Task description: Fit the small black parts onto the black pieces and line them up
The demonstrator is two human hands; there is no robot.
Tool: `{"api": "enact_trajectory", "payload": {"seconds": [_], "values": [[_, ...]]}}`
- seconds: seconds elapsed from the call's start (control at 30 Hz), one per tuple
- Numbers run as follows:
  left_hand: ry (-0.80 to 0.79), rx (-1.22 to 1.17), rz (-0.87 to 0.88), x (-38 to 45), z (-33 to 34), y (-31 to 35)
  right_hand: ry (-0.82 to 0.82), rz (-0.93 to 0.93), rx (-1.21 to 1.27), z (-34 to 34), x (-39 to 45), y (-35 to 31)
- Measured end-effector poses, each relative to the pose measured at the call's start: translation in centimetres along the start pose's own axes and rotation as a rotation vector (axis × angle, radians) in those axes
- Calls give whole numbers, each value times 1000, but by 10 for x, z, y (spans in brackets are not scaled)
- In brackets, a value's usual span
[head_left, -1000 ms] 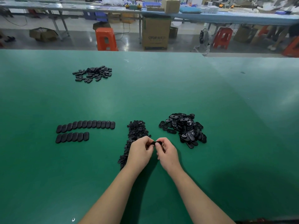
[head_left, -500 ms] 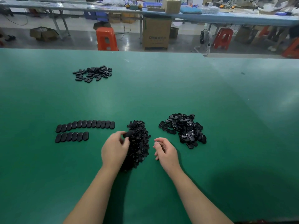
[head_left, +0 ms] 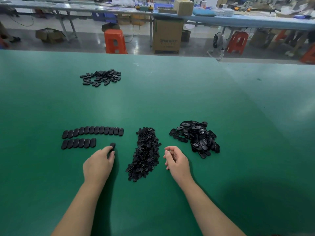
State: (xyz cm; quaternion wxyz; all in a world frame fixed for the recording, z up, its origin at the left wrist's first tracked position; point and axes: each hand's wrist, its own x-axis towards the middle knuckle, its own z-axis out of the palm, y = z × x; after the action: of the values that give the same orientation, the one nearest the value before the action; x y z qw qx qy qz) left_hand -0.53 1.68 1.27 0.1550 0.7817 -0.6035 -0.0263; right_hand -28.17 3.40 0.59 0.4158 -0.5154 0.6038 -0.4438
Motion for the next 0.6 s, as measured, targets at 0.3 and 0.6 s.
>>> {"api": "enact_trajectory", "payload": {"seconds": [0.3, 0.6], "values": [[-40, 21, -166, 17, -5, -15, -4, -4, -16, 1, 0, 1], [-62, 14, -208, 27, -9, -31, -10, -5, -39, 2, 1, 1]]}}
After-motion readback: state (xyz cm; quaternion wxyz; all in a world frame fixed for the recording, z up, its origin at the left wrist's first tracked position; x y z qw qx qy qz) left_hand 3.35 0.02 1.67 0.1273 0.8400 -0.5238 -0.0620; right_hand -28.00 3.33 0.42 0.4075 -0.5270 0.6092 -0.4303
